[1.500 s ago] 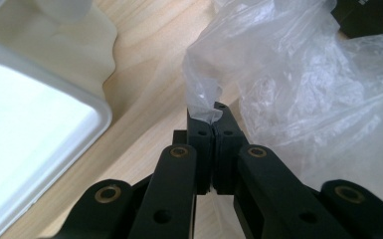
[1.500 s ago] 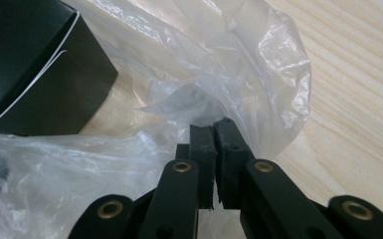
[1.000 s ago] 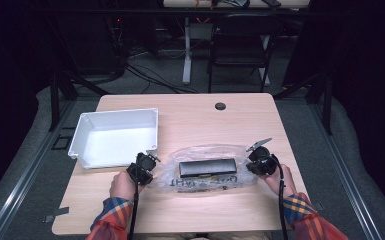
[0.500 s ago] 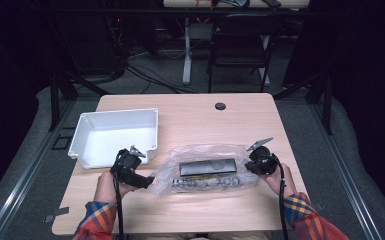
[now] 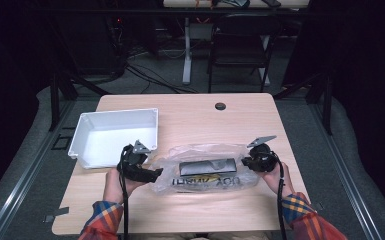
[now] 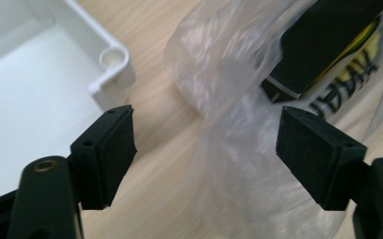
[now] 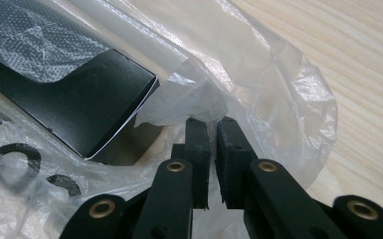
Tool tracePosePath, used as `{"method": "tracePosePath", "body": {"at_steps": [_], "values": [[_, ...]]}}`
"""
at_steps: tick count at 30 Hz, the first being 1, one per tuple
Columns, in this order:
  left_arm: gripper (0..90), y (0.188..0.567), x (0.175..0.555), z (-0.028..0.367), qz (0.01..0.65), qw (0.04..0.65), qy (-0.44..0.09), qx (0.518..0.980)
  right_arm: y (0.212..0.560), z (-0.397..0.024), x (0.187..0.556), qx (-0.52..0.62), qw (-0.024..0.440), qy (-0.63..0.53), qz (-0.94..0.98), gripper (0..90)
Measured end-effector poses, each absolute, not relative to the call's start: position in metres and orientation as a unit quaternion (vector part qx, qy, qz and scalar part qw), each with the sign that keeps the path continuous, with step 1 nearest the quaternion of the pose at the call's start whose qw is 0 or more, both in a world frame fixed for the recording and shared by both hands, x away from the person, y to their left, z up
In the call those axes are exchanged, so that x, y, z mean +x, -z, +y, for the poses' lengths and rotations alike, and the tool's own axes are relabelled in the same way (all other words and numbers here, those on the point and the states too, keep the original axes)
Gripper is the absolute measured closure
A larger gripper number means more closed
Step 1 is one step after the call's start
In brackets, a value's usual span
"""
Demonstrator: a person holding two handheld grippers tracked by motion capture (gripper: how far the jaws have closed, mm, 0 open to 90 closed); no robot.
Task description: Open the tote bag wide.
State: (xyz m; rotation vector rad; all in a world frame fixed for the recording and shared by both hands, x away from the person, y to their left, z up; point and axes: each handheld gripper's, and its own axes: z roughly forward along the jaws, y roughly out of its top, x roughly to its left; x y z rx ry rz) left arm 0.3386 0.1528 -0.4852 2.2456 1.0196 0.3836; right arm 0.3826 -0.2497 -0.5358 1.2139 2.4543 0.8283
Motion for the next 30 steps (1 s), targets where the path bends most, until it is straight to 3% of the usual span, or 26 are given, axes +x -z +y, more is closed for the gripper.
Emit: {"method": "tracePosePath", "body": {"at_steps": [5, 13, 15, 21, 30], "values": [[23.9, 0.467, 0.342, 0.134, 0.339, 0.332, -0.153, 0.867, 0.535, -0.25, 0.383, 0.418, 0.139, -0.284, 0.852, 85.4], [79.2, 0.509, 0.368, 0.094, 0.336, 0.216, -0.18, 0.899, 0.54, -0.251, 0.392, 0.426, 0.142, -0.286, 0.846, 87.1], [85.4, 0.514, 0.373, 0.09, 0.357, 0.209, -0.215, 0.885, 0.541, -0.25, 0.394, 0.429, 0.146, -0.287, 0.844, 87.1], [87.5, 0.525, 0.382, 0.077, 0.365, 0.152, -0.292, 0.871, 0.541, -0.255, 0.397, 0.439, 0.156, -0.29, 0.836, 87.3], [85.2, 0.546, 0.379, 0.06, 0.332, 0.079, -0.262, 0.903, 0.548, -0.256, 0.399, 0.439, 0.145, -0.243, 0.853, 87.1]]}}
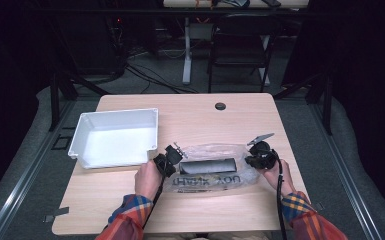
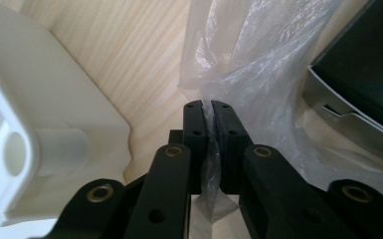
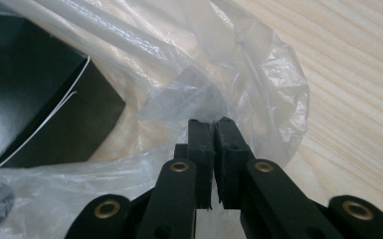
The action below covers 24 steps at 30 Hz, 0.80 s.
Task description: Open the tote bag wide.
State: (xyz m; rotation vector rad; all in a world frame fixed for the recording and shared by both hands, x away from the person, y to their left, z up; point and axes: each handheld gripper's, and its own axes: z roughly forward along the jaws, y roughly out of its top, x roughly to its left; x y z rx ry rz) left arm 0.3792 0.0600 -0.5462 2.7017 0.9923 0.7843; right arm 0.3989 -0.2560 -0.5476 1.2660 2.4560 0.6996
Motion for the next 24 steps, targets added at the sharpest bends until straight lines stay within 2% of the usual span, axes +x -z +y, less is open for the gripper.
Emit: {"method": "tracePosePath", "body": {"at_steps": [6, 16, 19, 24], "values": [[71.3, 0.542, 0.375, 0.065, 0.319, 0.079, -0.245, 0.912, 0.547, -0.257, 0.395, 0.434, 0.137, -0.231, 0.86, 86.9], [66.0, 0.548, 0.362, 0.074, 0.303, 0.066, -0.195, 0.93, 0.548, -0.261, 0.386, 0.422, 0.122, -0.208, 0.874, 87.0], [58.8, 0.547, 0.361, 0.077, 0.301, 0.073, -0.172, 0.935, 0.547, -0.261, 0.385, 0.419, 0.118, -0.201, 0.878, 86.7], [34.1, 0.539, 0.361, 0.085, 0.304, 0.107, -0.154, 0.934, 0.547, -0.261, 0.386, 0.415, 0.122, -0.202, 0.879, 84.4]]}}
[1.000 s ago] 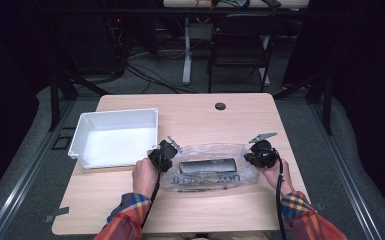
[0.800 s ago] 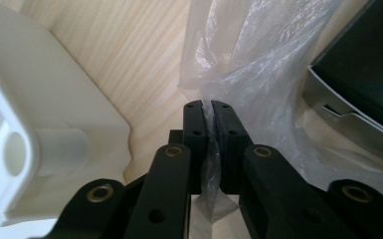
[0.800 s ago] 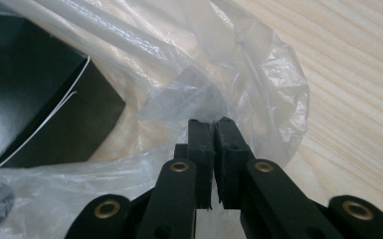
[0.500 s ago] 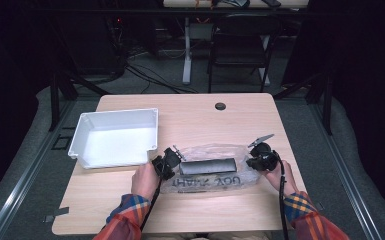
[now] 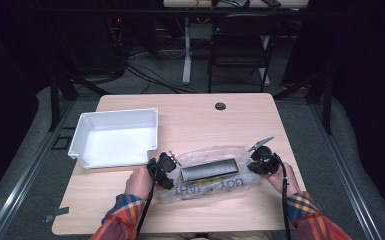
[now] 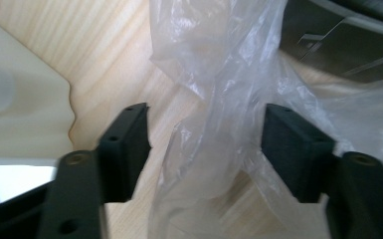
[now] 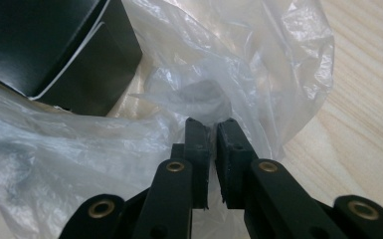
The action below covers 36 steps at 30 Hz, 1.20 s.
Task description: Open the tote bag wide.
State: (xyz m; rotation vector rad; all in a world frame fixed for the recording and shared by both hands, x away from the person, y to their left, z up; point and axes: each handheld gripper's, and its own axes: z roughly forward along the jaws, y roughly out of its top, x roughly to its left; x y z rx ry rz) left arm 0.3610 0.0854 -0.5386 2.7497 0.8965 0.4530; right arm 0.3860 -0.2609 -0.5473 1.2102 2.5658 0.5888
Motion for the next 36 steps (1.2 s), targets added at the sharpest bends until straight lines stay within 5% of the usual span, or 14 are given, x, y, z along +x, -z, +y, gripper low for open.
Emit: {"method": "tracePosePath", "body": {"at_steps": [7, 20, 29, 36], "values": [[18.4, 0.511, 0.359, 0.095, 0.314, 0.205, -0.131, 0.918, 0.544, -0.261, 0.386, 0.41, 0.121, -0.218, 0.877, 80.3], [9.8, 0.484, 0.361, 0.102, 0.31, 0.29, -0.123, 0.897, 0.538, -0.263, 0.386, 0.408, 0.108, -0.253, 0.871, 67.8], [9.1, 0.476, 0.363, 0.081, 0.268, 0.306, -0.113, 0.907, 0.52, -0.27, 0.382, 0.401, 0.108, -0.286, 0.863, 36.2], [13.3, 0.484, 0.365, 0.072, 0.258, 0.305, -0.103, 0.911, 0.505, -0.283, 0.376, 0.403, 0.103, -0.315, 0.853, 21.0]]}}
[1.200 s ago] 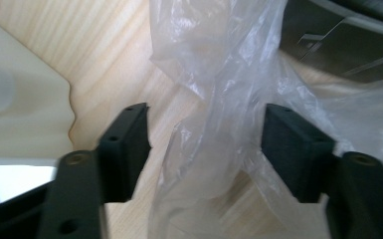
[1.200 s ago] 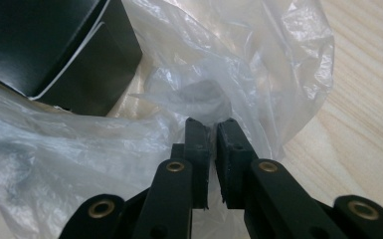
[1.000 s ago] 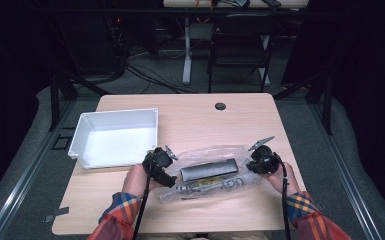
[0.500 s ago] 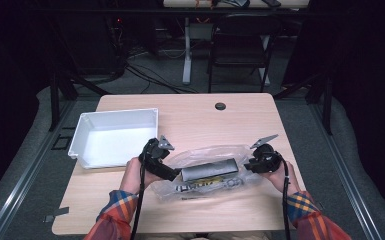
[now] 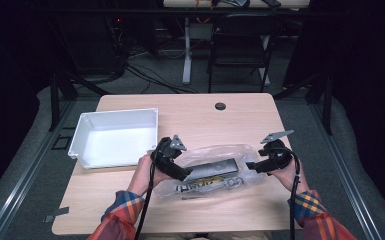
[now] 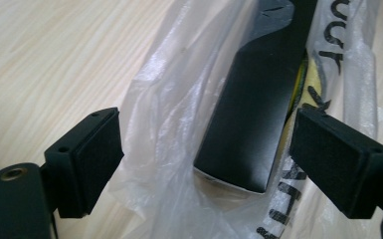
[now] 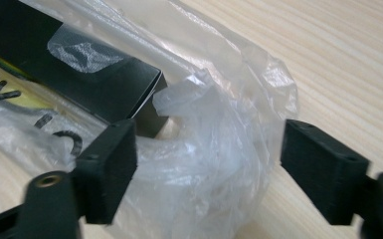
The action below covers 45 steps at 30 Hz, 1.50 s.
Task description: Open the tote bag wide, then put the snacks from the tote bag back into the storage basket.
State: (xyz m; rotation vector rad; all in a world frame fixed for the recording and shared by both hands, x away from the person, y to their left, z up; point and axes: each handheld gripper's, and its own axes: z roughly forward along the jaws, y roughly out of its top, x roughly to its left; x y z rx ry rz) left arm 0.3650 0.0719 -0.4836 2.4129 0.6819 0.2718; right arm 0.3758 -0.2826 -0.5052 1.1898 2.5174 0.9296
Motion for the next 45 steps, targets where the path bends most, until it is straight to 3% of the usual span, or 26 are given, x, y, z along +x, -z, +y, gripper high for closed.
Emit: {"method": "tracePosePath", "body": {"at_steps": [5, 19, 30, 45], "values": [[15.1, 0.49, 0.366, 0.069, 0.249, 0.296, -0.1, 0.917, 0.504, -0.293, 0.374, 0.409, 0.097, -0.315, 0.851, 14.9], [19.0, 0.5, 0.364, 0.06, 0.223, 0.287, -0.095, 0.927, 0.513, -0.297, 0.376, 0.406, 0.08, -0.303, 0.858, 14.8], [43.0, 0.509, 0.367, 0.051, 0.187, 0.27, -0.068, 0.942, 0.518, -0.295, 0.377, 0.402, 0.077, -0.296, 0.863, 16.0], [38.1, 0.518, 0.373, 0.042, 0.169, 0.244, -0.043, 0.954, 0.52, -0.297, 0.378, 0.403, 0.072, -0.289, 0.866, 16.1]]}}
